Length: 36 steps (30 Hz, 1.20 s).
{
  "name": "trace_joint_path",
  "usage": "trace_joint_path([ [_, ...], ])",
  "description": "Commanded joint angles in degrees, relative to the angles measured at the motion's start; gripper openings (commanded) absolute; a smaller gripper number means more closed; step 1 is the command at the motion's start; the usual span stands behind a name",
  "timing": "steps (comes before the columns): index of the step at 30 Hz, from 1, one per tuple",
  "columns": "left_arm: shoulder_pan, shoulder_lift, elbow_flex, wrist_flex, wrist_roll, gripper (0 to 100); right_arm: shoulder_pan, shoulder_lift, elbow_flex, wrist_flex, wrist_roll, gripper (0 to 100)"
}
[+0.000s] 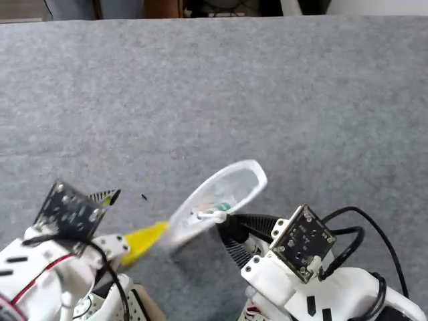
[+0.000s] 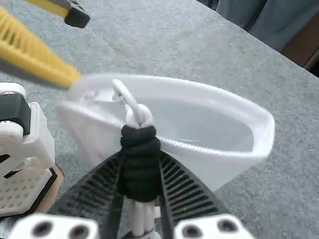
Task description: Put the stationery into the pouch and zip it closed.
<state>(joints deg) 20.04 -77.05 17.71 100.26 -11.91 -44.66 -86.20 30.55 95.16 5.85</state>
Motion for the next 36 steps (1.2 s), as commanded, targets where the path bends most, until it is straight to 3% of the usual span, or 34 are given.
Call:
trace_joint_path([
  [1, 0.4, -2.9, -2.9, 0.6, 0.3, 40, -0.4, 0.6, 0.5, -1.7, 0.1, 1.2],
  [11, 0.3, -9.0, -1.7, 0.7, 0.6, 40, 3.6, 0.6, 2.4, -4.0, 0.1, 1.2],
  [19, 1.4, -9.4, 7.6, 0.7, 3.7, 40, 3.7, 0.6, 3.4, -4.9, -0.1, 1.2],
  [26, 16.8, -9.4, 11.3, 0.4, 12.2, 40, 3.8, 0.6, 3.4, -4.9, -0.3, 1.2],
  [36, 17.4, -8.9, 10.4, -3.8, 12.7, 40, 3.8, 0.6, 3.5, -4.7, -0.4, 1.2],
])
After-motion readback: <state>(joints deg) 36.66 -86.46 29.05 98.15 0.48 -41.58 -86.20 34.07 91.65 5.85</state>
